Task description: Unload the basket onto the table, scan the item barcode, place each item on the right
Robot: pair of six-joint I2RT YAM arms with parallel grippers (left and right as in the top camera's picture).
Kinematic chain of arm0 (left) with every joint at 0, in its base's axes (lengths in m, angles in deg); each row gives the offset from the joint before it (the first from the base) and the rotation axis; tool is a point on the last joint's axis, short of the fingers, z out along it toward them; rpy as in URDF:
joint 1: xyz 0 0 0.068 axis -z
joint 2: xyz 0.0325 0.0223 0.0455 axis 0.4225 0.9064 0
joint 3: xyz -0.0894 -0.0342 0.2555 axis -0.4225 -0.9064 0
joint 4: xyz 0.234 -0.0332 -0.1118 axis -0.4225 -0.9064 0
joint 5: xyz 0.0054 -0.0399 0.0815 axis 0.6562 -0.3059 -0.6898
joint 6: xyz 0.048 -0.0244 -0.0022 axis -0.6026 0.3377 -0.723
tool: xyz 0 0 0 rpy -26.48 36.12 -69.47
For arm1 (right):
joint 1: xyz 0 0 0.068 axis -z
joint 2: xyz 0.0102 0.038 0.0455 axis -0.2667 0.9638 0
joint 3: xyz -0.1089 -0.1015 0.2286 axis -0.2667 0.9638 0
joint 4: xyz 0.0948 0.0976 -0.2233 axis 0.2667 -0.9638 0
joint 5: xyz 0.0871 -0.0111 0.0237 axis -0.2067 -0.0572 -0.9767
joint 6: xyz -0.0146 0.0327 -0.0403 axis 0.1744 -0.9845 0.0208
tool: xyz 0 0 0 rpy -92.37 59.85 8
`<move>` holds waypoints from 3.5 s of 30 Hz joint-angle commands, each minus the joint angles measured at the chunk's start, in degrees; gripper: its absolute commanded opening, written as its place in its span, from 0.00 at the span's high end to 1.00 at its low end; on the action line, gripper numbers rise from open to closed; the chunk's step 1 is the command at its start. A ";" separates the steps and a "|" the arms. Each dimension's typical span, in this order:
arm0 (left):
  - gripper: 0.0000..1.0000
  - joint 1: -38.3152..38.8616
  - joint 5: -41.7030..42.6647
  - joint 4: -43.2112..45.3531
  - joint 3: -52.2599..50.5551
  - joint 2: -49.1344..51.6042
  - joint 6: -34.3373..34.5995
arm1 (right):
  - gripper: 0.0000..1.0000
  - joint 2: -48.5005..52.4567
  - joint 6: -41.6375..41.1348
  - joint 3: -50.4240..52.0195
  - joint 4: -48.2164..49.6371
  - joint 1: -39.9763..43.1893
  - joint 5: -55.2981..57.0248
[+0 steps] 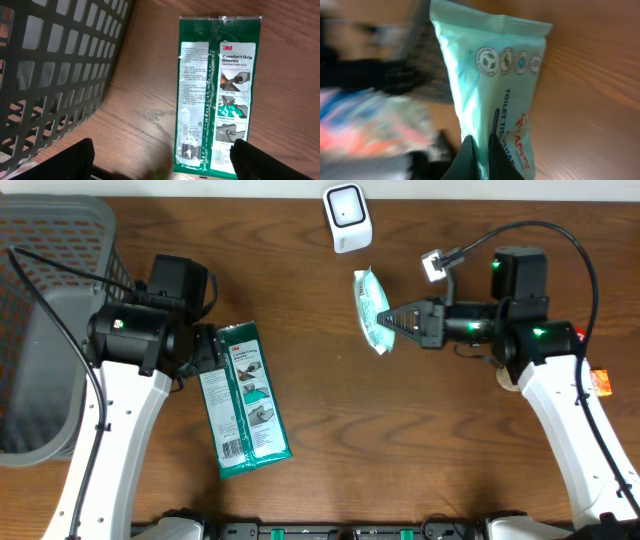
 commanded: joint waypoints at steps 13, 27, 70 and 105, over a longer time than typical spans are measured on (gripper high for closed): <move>0.12 -0.13 -0.76 -0.22 0.24 -0.04 -0.13 | 0.99 35.10 7.39 -68.89 -48.63 -5.16 37.51; 0.12 -0.13 -0.76 -0.22 0.24 -0.04 -0.13 | 0.50 52.00 10.84 -78.99 -54.88 -8.22 41.53; 0.12 -0.13 -0.76 -0.22 0.24 -0.04 -0.11 | 0.99 52.28 21.07 -36.98 -37.94 -22.08 59.36; 0.12 -0.13 -0.76 -0.22 0.24 -0.04 -0.13 | 0.99 22.84 48.76 -42.51 -55.15 -1.40 4.37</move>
